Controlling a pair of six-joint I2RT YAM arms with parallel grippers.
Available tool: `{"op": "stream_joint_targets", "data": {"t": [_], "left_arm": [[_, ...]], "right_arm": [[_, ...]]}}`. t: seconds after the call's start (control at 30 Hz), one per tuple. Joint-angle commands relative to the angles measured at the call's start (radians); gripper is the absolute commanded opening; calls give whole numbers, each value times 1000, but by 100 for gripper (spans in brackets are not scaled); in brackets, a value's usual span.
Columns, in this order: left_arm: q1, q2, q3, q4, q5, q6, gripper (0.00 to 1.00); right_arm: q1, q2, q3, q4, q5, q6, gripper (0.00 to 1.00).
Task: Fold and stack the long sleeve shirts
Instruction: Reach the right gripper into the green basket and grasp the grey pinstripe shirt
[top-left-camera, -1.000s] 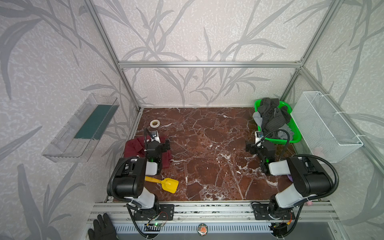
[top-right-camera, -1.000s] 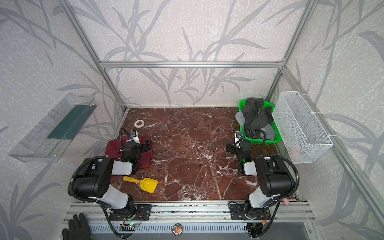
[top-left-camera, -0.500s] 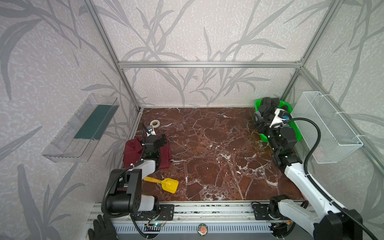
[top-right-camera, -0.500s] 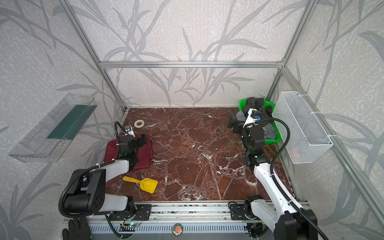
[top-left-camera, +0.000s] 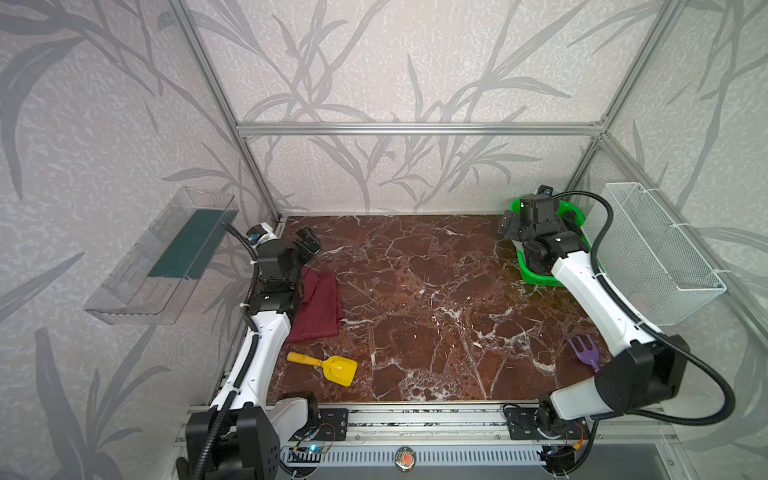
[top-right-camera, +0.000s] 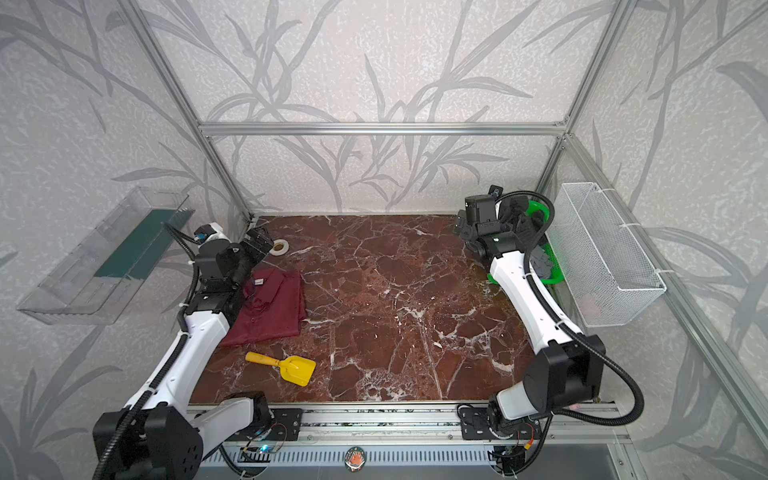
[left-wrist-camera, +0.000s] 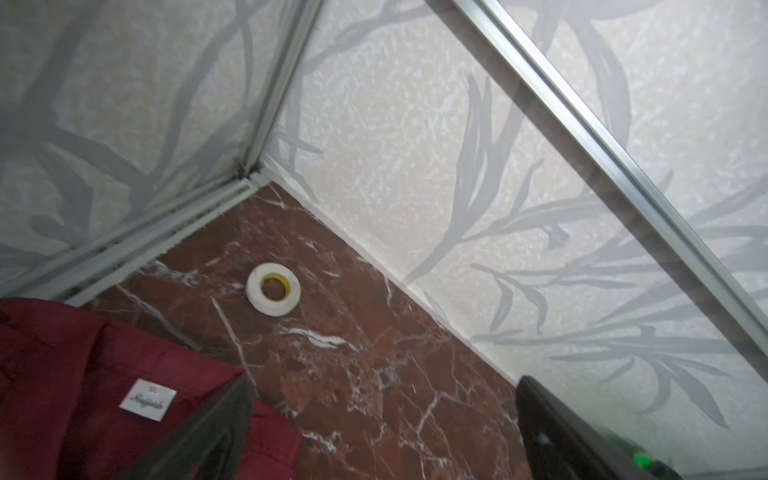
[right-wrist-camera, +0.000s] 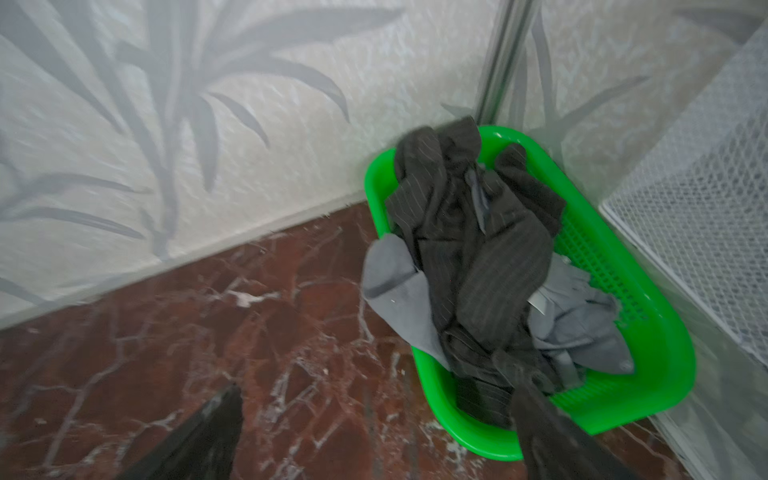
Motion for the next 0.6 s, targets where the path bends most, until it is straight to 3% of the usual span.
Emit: {"op": "stream_joint_targets", "data": {"t": [0.0, 0.2, 0.43, 0.57], "left_arm": [[-1, -37, 71, -240, 199, 19, 99], [-2, -64, 87, -471, 228, 58, 99], [-7, -117, 43, -541, 183, 76, 99], [-8, -124, 43, -534, 200, 74, 99]], "right_arm": [[-94, 56, 16, -185, 28, 90, 97], [-157, 168, 36, -219, 64, 130, 92], [-187, 305, 92, -233, 141, 145, 84], [-189, 369, 165, -267, 119, 129, 69]]}}
